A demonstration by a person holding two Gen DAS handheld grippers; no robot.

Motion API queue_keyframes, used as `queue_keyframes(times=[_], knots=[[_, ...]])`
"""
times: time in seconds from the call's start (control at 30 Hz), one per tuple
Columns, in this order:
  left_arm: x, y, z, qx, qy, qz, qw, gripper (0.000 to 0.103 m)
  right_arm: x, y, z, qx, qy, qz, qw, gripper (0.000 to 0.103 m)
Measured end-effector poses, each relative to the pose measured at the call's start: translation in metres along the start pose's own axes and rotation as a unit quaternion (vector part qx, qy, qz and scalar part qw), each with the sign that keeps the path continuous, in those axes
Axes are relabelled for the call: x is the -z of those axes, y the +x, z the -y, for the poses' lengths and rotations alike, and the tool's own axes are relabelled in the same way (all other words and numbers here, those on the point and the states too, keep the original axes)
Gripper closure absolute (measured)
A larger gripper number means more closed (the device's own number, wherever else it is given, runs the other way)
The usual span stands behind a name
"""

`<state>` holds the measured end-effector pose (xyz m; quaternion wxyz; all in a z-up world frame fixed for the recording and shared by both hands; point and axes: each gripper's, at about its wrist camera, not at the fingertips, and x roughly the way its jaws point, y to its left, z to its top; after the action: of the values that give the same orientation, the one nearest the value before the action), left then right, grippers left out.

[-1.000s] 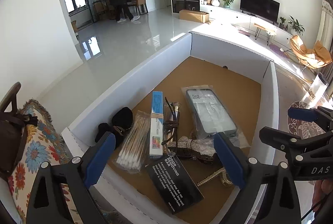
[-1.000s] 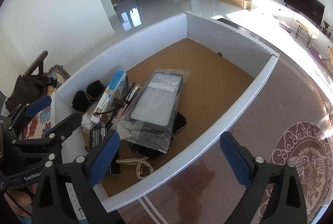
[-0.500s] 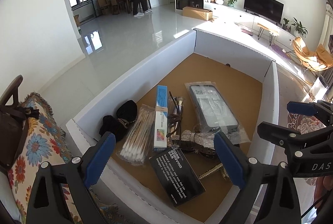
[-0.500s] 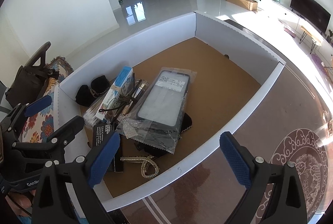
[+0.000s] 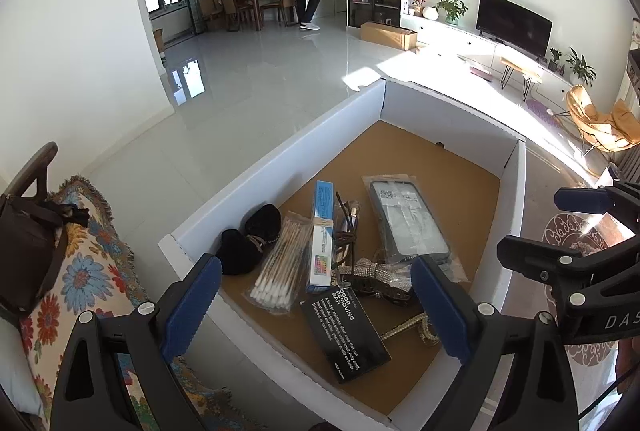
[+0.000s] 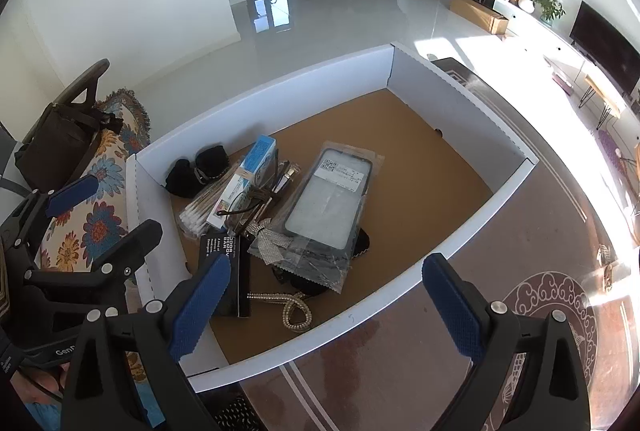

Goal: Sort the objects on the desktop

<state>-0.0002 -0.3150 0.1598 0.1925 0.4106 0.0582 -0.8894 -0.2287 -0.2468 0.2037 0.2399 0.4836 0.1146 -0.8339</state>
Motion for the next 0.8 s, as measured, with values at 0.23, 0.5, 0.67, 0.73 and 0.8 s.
queue_keyframes(times=[0.23,0.5,0.67,0.73,0.8], knots=[[0.000,0.001,-0.005,0.003,-0.008,-0.005,1.0000,0.006,-0.001,0.002,-0.004,0.002,-0.003,-0.009,1.000,0.006],[0.002,0.002,-0.003,0.000,-0.004,-0.005,1.0000,0.006,-0.001,0.005,0.000,0.012,-0.004,-0.017,1.000,0.006],[0.002,0.004,-0.004,0.003,-0.007,-0.009,0.9999,0.000,-0.001,0.008,0.003,0.011,0.001,-0.020,1.000,0.006],[0.002,0.003,-0.004,0.002,-0.007,-0.007,0.9999,0.000,-0.001,0.010,0.004,0.012,0.002,-0.021,1.000,0.006],[0.002,0.003,-0.005,0.004,-0.009,-0.009,0.9999,0.000,0.000,0.011,0.004,0.011,0.003,-0.021,1.000,0.006]])
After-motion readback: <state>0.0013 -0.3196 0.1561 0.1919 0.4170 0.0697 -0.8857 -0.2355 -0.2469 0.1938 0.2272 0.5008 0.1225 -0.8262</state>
